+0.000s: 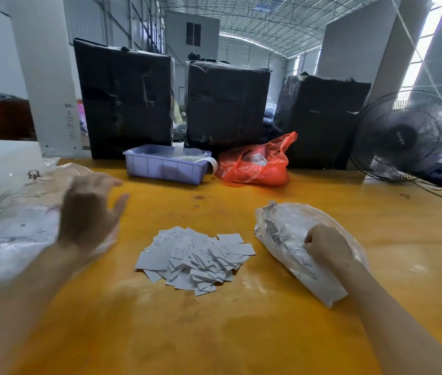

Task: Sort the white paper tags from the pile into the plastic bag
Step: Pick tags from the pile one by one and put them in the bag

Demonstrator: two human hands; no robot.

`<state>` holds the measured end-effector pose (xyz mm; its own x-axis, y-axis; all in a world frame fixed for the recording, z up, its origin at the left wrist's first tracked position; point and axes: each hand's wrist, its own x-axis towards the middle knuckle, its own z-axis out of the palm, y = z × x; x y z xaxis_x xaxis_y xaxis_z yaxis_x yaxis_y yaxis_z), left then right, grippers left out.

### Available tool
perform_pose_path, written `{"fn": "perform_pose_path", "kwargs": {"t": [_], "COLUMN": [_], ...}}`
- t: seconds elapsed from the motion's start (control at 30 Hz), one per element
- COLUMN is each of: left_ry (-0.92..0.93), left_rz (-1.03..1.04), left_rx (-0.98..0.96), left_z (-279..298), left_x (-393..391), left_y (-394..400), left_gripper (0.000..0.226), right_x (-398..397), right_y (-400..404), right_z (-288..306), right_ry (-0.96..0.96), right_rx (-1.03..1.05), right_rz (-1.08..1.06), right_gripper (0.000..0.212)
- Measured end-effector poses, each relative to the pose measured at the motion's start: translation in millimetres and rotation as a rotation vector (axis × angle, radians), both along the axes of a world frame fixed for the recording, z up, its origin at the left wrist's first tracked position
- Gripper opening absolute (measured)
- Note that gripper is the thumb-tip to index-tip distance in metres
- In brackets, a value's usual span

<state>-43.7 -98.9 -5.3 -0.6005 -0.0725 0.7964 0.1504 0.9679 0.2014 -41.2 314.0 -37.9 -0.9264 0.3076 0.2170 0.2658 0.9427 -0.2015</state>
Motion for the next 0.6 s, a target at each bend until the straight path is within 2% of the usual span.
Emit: {"fn": "perform_pose_path", "kwargs": {"t": [0.03, 0.07, 0.1, 0.13, 0.2, 0.3, 0.37, 0.43, 0.6], "left_ry": [-0.028, -0.148, -0.284, -0.412, -0.529, -0.505, -0.498, -0.539, -0.565], "left_rz": [-0.244, -0.446, -0.557, -0.611, -0.649, -0.671, -0.634, -0.582, -0.511], "left_rx": [-0.091, -0.225, -0.372, -0.517, -0.693, -0.718, -0.731, -0.714, -0.639], "left_z": [-5.8, -9.0, -16.8, -26.9, -45.0, -57.7, -57.2, -56.6, -53.9], "left_x": [6.8, 22.2, 29.2, 29.2, 27.0, 21.5, 16.1, 10.3, 1.2], "left_y": [17.4, 52.4, 70.7, 85.1, 102.6, 113.5, 113.3, 112.2, 112.3], "left_gripper": [0.042, 0.055, 0.067, 0.072, 0.068, 0.056, 0.051, 0.049, 0.049], "right_x": [-0.2, -0.3, -0.8, -1.2, -1.7, 2.4, 5.3, 7.9, 11.1], "right_y": [-1.0, -2.1, -2.5, -2.2, -1.3, -1.4, -3.2, -4.7, -4.5], "right_z": [-0.9, -1.5, -1.7, -1.8, -0.6, 4.4, 5.3, 4.9, 0.2], "right_ry": [0.000, 0.000, -0.003, -0.004, -0.012, -0.081, -0.114, -0.106, -0.063], "right_rx": [-0.001, 0.005, 0.008, 0.015, 0.033, 0.156, 0.252, 0.321, 0.391], "right_rz": [-0.009, -0.010, -0.009, -0.009, 0.006, 0.028, 0.022, 0.019, 0.008], "right_gripper": [0.012, 0.012, 0.012, 0.010, 0.008, 0.007, 0.026, 0.035, 0.032]}}
